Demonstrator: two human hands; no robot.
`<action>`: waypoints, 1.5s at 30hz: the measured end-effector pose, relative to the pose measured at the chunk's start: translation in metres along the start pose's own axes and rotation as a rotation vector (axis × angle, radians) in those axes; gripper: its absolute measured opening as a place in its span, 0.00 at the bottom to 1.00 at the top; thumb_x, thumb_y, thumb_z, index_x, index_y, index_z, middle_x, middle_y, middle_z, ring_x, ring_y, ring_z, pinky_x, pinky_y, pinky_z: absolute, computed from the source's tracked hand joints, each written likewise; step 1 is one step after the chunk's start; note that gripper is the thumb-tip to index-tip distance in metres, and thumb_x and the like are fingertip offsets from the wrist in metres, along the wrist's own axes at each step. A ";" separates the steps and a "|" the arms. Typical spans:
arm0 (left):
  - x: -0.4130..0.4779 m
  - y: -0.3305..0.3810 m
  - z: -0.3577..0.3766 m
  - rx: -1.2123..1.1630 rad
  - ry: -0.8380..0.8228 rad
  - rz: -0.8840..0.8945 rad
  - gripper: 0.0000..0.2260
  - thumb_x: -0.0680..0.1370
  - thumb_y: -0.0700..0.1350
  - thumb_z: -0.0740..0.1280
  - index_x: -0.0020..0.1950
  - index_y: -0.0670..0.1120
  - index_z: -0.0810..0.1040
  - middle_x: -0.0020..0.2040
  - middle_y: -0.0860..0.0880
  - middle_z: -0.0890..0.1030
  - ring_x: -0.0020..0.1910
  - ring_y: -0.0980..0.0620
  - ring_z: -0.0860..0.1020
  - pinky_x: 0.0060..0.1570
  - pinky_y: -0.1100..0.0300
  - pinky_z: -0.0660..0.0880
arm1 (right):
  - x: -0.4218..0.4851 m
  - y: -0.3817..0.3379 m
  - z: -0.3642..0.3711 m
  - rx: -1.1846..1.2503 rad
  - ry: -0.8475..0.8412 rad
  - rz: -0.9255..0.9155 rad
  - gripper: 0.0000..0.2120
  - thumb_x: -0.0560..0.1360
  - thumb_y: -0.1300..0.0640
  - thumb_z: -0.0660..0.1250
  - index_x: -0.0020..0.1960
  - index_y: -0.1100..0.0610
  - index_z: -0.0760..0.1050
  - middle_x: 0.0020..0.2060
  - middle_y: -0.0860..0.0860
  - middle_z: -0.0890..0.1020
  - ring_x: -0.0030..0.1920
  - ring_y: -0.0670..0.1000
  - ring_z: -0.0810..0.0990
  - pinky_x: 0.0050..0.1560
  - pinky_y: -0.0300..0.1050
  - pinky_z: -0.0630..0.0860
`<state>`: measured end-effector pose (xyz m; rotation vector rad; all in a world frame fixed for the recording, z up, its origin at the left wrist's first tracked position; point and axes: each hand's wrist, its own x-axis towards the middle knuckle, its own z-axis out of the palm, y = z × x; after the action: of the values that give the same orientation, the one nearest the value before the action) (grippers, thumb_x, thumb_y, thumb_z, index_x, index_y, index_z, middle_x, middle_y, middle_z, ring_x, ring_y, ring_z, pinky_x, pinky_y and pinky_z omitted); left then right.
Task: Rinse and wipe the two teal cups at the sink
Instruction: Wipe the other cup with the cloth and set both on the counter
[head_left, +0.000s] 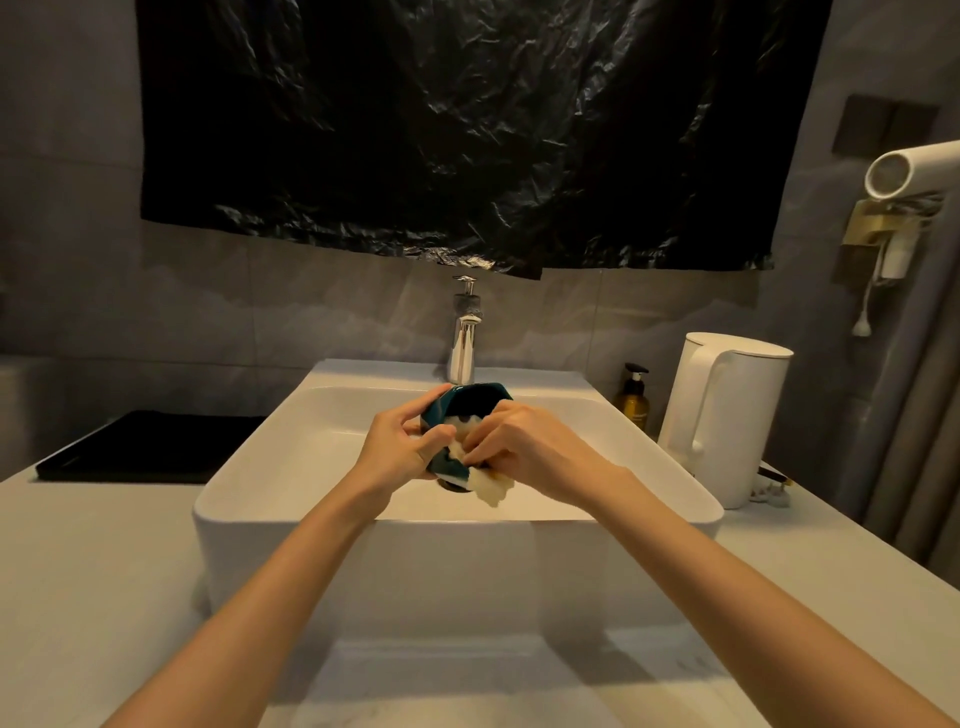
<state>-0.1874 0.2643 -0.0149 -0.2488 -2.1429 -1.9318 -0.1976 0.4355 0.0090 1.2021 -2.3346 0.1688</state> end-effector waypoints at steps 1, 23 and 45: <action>0.000 0.000 0.000 0.001 -0.010 -0.005 0.23 0.76 0.37 0.67 0.70 0.52 0.71 0.60 0.43 0.78 0.53 0.42 0.79 0.40 0.53 0.81 | 0.002 -0.001 0.000 0.033 0.006 0.008 0.09 0.72 0.59 0.72 0.53 0.57 0.84 0.51 0.53 0.85 0.50 0.52 0.79 0.49 0.41 0.75; -0.002 0.005 0.000 0.031 -0.059 -0.062 0.22 0.77 0.40 0.66 0.70 0.52 0.70 0.53 0.45 0.80 0.45 0.47 0.81 0.34 0.58 0.81 | 0.001 0.000 -0.002 -0.067 -0.056 0.049 0.14 0.74 0.54 0.69 0.59 0.48 0.81 0.57 0.52 0.80 0.60 0.53 0.70 0.54 0.44 0.66; -0.002 0.003 0.002 0.035 0.016 -0.056 0.22 0.76 0.37 0.67 0.68 0.53 0.72 0.60 0.45 0.77 0.54 0.44 0.77 0.45 0.50 0.80 | -0.013 -0.007 0.005 -0.731 -0.086 0.124 0.18 0.73 0.46 0.69 0.61 0.49 0.72 0.52 0.46 0.83 0.64 0.51 0.72 0.56 0.48 0.51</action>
<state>-0.1850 0.2663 -0.0123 -0.1687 -2.1940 -1.9173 -0.1872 0.4390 -0.0021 0.7039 -2.2212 -0.6523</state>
